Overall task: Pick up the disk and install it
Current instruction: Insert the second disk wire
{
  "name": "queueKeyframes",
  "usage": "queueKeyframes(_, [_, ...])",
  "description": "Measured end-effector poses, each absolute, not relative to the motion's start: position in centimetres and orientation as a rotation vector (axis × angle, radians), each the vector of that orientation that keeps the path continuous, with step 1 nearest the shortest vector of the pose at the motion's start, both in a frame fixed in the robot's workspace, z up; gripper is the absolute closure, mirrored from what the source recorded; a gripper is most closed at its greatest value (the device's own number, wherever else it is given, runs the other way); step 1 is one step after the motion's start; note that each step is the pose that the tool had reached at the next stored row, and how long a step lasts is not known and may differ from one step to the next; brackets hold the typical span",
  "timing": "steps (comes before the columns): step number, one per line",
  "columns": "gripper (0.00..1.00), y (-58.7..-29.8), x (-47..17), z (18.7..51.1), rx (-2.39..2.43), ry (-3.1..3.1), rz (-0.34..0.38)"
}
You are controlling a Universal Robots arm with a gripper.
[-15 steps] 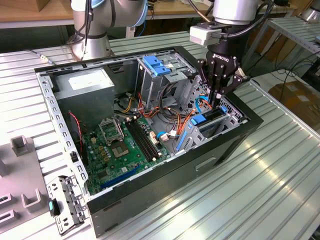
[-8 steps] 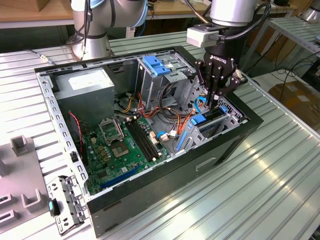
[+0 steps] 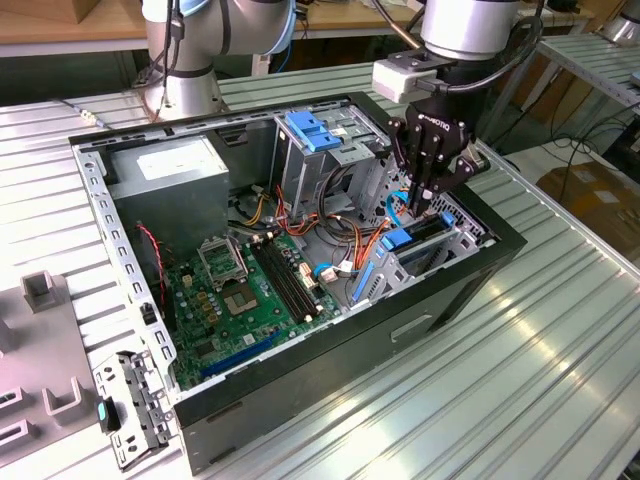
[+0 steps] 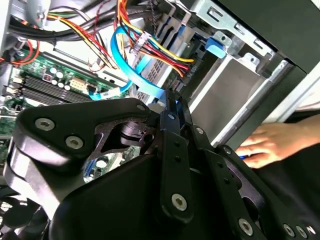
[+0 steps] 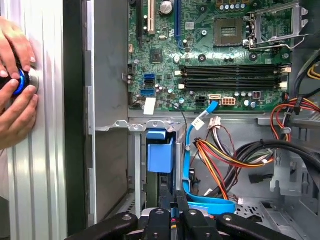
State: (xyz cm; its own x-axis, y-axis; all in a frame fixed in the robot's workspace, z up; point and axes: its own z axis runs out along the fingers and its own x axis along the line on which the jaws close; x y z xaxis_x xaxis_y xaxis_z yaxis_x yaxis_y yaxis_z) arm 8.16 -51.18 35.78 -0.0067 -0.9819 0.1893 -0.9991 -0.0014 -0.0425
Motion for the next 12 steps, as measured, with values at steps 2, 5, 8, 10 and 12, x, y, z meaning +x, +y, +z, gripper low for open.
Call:
queueKeyframes(2, [0.84,-51.39,8.08,35.76,2.149,-2.156,0.236])
queueKeyframes(5, [0.84,-51.55,8.00,35.75,2.161,-2.170,0.222])
queueKeyframes(8, [0.84,-51.56,7.99,35.75,2.161,-2.171,0.222])
queueKeyframes(10, [0.84,-51.56,7.99,35.75,2.161,-2.171,0.222])
queueKeyframes(12, [0.84,-51.56,7.98,35.76,2.161,-2.171,0.222])
